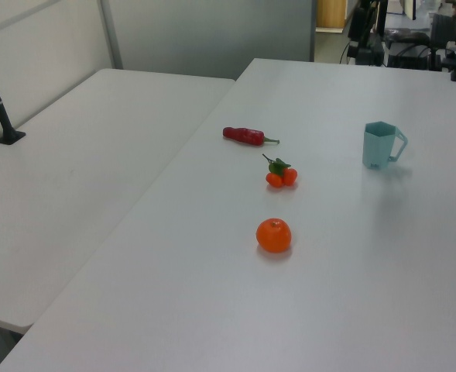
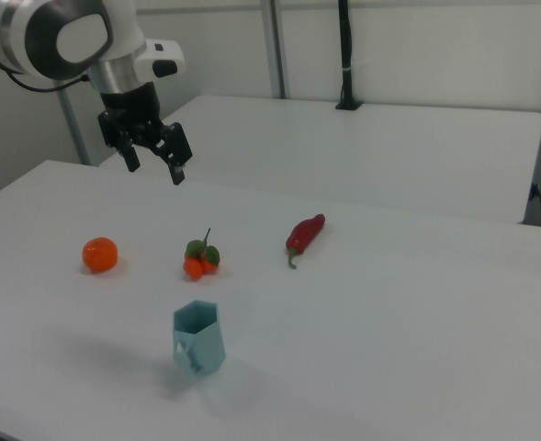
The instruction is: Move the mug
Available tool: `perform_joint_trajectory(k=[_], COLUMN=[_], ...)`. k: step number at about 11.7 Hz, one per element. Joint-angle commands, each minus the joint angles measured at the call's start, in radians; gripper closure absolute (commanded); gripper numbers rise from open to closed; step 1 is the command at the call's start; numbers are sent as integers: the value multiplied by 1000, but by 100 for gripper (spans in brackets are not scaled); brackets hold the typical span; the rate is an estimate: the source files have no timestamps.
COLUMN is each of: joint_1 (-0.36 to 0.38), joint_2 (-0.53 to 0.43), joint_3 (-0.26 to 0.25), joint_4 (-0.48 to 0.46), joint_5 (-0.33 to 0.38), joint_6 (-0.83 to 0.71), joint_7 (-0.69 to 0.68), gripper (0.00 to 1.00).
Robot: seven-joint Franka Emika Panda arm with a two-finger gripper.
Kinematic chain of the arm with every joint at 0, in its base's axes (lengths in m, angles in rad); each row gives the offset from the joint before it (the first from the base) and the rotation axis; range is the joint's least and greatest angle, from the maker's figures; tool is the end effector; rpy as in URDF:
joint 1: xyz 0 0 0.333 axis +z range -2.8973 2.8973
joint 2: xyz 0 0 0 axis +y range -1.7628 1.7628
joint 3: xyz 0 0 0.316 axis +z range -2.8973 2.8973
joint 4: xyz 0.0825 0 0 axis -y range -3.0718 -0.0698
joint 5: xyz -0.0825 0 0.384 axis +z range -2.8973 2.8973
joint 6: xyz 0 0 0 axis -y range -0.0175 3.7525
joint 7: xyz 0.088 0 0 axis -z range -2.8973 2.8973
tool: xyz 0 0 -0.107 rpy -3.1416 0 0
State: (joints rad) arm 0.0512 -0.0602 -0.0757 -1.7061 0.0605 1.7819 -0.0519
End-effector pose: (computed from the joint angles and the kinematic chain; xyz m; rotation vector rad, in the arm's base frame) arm 0.5541 -0.0096 0.6128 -3.0749 -0.0286 -0.2128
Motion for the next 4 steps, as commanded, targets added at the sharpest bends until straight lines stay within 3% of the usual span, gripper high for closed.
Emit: perform_joint_trajectory(k=[1,4], joint_1=[2,3], joint_2=[20,20], joint_3=[-2,1], joint_4=[23,23], joint_5=[16,18], joint_6=[17,13], joint_7=[-17,-16], gripper=[0,0])
